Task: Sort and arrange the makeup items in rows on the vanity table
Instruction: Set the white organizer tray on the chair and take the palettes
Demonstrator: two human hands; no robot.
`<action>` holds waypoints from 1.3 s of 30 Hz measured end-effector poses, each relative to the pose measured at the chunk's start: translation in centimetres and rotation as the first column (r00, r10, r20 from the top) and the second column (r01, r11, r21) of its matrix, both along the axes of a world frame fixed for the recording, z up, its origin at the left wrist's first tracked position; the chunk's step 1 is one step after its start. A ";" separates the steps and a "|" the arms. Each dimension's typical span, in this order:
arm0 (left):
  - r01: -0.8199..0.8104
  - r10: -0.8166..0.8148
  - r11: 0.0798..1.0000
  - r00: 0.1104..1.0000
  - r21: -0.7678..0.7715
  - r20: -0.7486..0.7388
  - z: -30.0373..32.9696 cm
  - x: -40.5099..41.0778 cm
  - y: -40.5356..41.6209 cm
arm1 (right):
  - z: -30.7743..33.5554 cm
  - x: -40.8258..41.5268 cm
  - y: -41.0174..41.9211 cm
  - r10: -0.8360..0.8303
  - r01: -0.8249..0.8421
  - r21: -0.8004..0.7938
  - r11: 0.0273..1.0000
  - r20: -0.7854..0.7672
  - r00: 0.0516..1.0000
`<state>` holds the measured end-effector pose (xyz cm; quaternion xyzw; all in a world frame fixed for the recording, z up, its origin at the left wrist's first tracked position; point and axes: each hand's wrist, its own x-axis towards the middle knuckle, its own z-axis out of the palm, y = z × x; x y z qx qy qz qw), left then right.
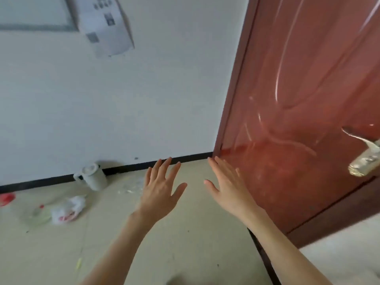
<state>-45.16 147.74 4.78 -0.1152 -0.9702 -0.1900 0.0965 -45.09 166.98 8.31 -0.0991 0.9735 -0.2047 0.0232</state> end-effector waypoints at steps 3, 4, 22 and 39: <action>-0.225 0.225 0.974 0.974 0.009 0.024 -0.4 2.4 -6.8 | -0.4 -2.4 -7.1 0.222 -0.222 0.020 0.975 0.003 0.975; -0.299 0.299 0.954 0.954 0.006 0.037 -0.6 3.3 -9.1 | -0.6 -3.0 -9.7 0.291 -0.291 0.024 0.956 0.002 0.957; -0.955 0.953 0.293 0.289 -0.039 0.088 -3.2 21.2 -48.7 | -2.3 1.6 -62.1 0.939 -0.939 0.008 0.343 0.010 0.343; -0.973 0.963 -0.208 -0.221 -0.100 0.153 -4.8 31.3 -74.7 | -5.4 10.9 -98.7 0.984 -0.979 0.101 -0.175 0.033 -0.173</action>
